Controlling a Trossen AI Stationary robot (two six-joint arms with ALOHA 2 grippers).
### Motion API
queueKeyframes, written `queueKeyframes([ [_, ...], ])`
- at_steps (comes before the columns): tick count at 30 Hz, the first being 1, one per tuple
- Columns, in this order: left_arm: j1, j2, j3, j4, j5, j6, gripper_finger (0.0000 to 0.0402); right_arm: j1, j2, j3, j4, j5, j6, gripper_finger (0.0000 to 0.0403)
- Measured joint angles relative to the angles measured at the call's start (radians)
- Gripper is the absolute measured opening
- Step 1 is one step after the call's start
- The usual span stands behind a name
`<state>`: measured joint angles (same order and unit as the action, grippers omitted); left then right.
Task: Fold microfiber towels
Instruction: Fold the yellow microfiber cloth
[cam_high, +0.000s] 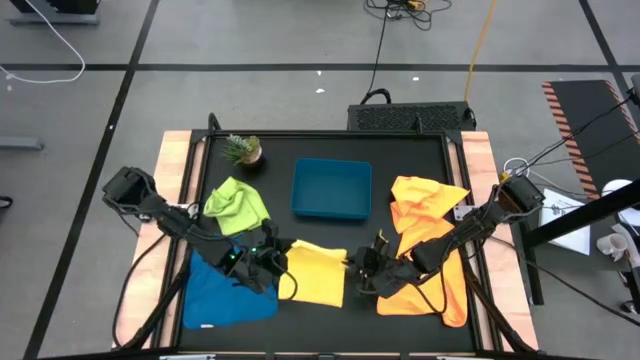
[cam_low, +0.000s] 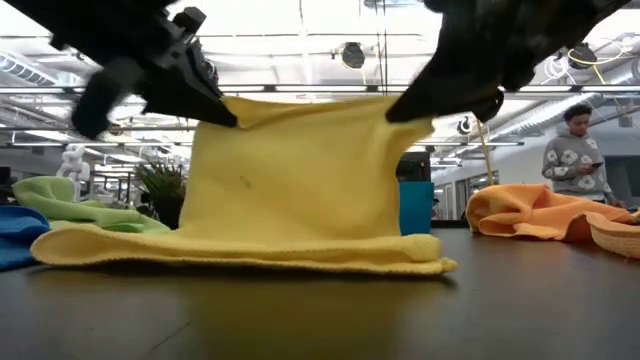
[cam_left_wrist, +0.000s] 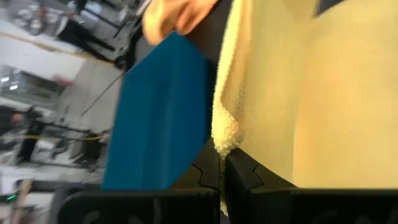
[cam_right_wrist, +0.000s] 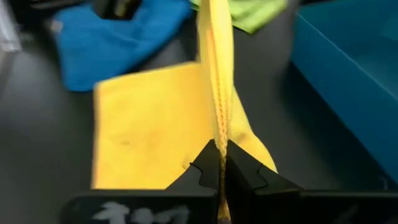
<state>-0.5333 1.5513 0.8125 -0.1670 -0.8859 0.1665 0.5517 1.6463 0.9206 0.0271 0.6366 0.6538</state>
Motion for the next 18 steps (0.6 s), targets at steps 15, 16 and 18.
queueKeyframes([
  [15,0.083,-0.130,-0.020,-0.031,0.073,0.068,0.0000,-0.029,-0.081,0.001,-0.106,0.073,-0.003,0.0000],
  [16,0.075,-0.144,-0.027,-0.015,0.067,0.068,0.0000,-0.029,-0.094,0.002,-0.106,0.078,-0.013,0.0000],
  [18,0.064,-0.161,-0.051,0.009,0.072,0.067,0.0000,-0.028,-0.108,0.000,-0.093,0.081,-0.037,0.0000],
])
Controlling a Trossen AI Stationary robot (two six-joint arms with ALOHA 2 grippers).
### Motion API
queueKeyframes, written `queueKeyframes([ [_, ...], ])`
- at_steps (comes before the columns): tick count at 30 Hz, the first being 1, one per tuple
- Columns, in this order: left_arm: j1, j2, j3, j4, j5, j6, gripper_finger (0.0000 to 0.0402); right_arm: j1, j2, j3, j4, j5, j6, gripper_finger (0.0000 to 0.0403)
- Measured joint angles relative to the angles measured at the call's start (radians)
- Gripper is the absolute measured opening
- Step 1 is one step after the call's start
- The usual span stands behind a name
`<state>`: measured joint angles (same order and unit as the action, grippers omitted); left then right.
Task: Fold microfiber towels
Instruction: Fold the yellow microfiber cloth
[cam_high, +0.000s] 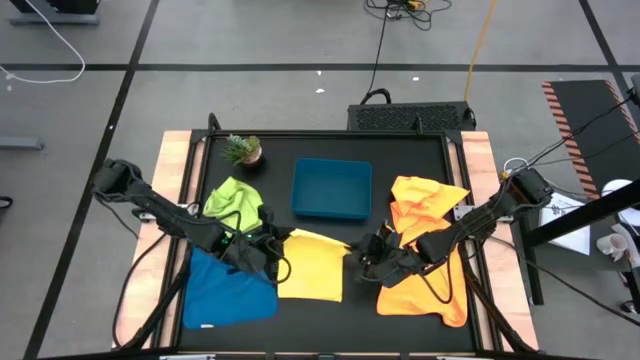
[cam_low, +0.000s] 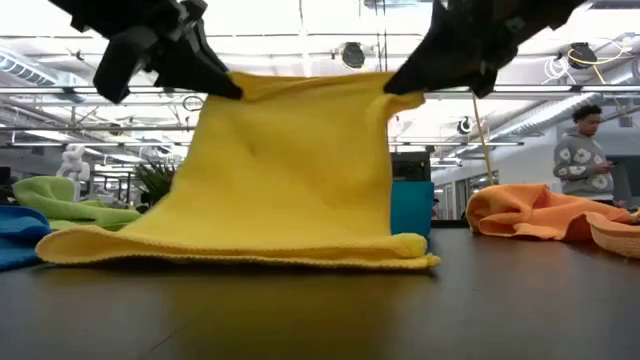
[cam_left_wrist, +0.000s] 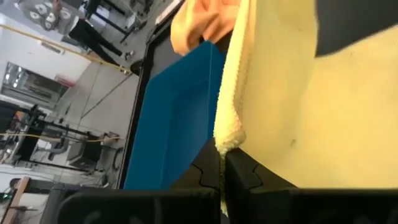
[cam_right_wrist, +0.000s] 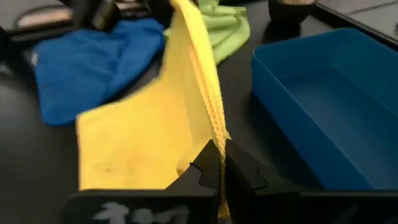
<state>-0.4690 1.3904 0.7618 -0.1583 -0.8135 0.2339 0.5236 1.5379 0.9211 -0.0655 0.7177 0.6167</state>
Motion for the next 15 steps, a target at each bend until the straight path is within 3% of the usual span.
queueKeyframes([
  [15,-0.093,-0.006,-0.258,0.321,0.118,-0.021,0.0000,-0.014,0.145,0.000,0.126,-0.146,-0.033,0.0000],
])
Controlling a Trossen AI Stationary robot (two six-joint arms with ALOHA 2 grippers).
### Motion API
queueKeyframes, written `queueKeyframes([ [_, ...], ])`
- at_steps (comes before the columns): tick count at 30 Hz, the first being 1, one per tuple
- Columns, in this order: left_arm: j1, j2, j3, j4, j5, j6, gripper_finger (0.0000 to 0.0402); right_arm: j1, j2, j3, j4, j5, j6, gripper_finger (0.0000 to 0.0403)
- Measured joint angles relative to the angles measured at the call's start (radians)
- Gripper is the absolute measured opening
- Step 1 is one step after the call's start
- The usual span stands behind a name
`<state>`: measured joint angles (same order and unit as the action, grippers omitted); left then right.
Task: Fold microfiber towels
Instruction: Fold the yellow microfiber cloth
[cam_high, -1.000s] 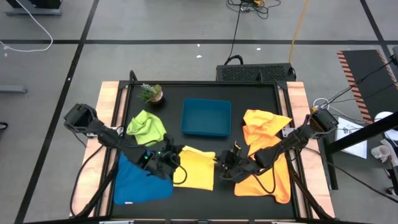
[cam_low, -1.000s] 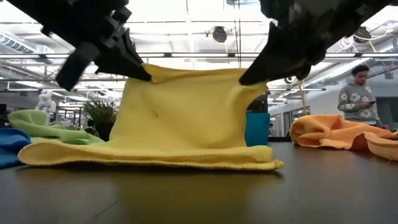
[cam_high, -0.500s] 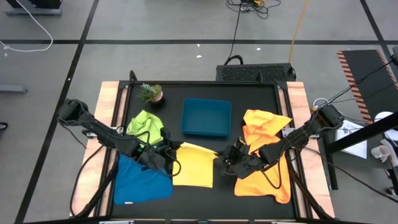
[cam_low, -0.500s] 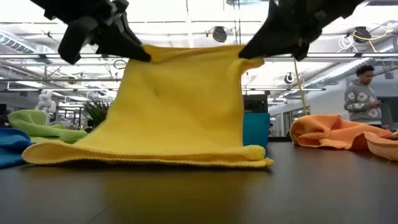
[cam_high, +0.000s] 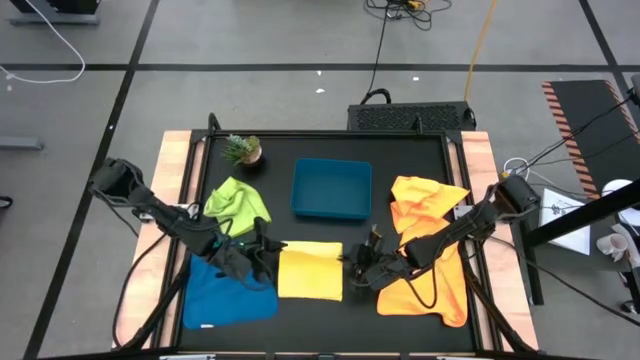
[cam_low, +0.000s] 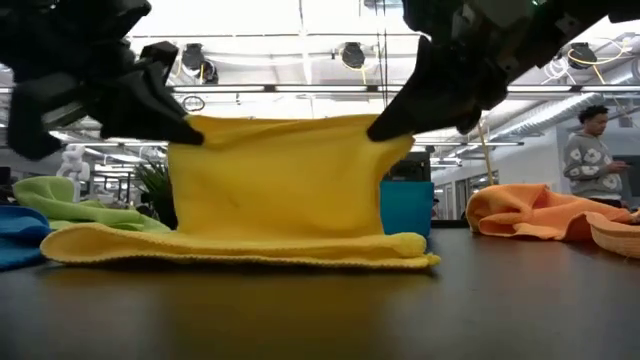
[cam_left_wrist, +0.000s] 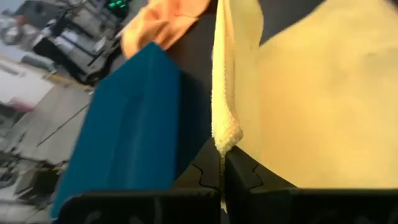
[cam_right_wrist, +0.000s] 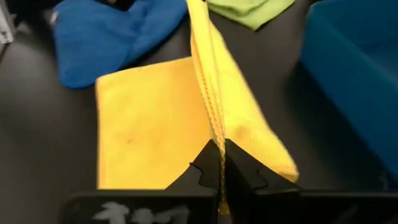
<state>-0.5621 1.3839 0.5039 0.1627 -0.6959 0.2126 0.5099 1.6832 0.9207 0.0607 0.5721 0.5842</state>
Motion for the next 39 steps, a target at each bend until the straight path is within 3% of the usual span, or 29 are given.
queueKeyframes([
  [12,-0.118,0.014,-0.021,0.074,0.142,-0.098,0.0000,0.027,0.084,0.000,0.145,-0.106,0.006,0.0000],
  [25,-0.170,0.296,0.009,0.311,0.207,-0.144,0.0006,0.034,0.132,-0.003,0.174,-0.184,0.036,0.0000],
  [39,-0.173,0.305,0.023,0.307,0.250,-0.140,0.0008,0.056,0.132,-0.003,0.219,-0.261,0.025,0.0006],
])
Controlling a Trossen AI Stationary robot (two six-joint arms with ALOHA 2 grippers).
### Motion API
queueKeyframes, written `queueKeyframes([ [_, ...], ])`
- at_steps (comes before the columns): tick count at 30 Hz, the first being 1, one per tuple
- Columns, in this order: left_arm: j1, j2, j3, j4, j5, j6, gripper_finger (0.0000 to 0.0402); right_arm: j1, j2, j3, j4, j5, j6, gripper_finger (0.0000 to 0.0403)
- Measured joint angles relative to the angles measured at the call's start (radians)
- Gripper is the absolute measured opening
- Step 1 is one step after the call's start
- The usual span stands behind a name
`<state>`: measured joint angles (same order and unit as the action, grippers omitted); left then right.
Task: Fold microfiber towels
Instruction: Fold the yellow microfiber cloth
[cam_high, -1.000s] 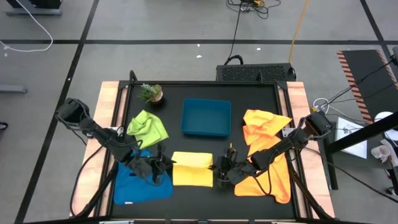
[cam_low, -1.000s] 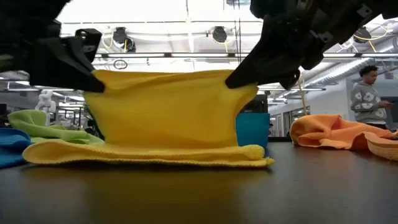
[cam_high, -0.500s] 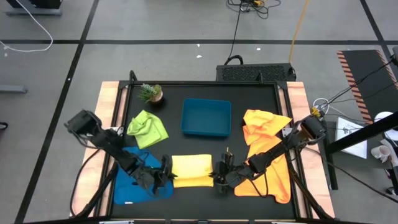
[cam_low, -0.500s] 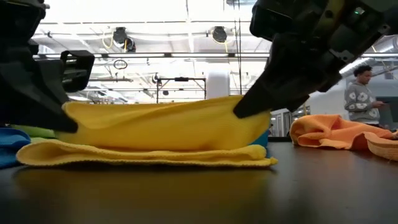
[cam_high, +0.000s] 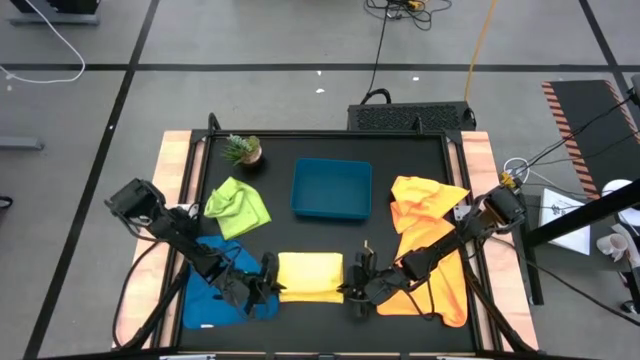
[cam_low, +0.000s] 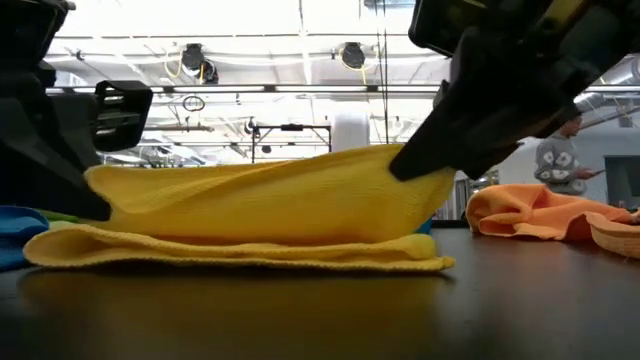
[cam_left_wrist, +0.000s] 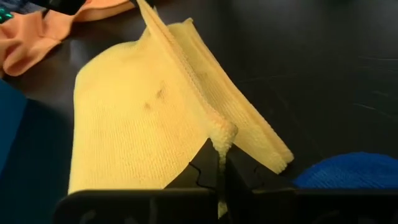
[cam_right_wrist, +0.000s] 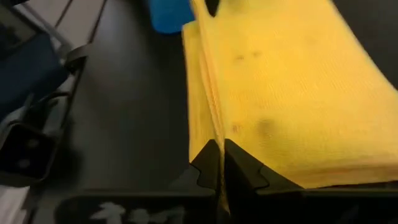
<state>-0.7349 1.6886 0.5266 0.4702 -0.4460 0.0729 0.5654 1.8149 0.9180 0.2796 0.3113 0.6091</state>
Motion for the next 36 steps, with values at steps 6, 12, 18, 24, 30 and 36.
queueKeyframes([
  [6,-0.003,0.001,-0.004,-0.017,0.056,-0.006,0.0008,0.013,0.000,-0.002,-0.006,-0.030,-0.002,0.0041],
  [12,-0.003,0.001,-0.002,-0.003,0.109,-0.015,0.0007,0.020,0.000,-0.002,0.002,-0.030,-0.004,0.0096],
  [18,-0.003,0.001,-0.001,0.023,0.169,-0.031,0.0023,0.013,0.000,-0.001,0.006,-0.028,-0.005,0.0132],
  [24,-0.003,0.001,0.026,0.034,0.172,-0.031,0.0103,-0.008,0.000,-0.001,0.007,-0.026,-0.024,0.0139],
  [30,-0.002,0.001,0.102,0.011,0.211,-0.043,0.0173,-0.030,0.000,0.001,0.022,-0.022,-0.055,0.0139],
  [36,-0.003,0.000,0.175,-0.106,0.288,-0.093,0.0209,-0.036,0.000,0.001,0.090,-0.020,-0.121,0.0139],
])
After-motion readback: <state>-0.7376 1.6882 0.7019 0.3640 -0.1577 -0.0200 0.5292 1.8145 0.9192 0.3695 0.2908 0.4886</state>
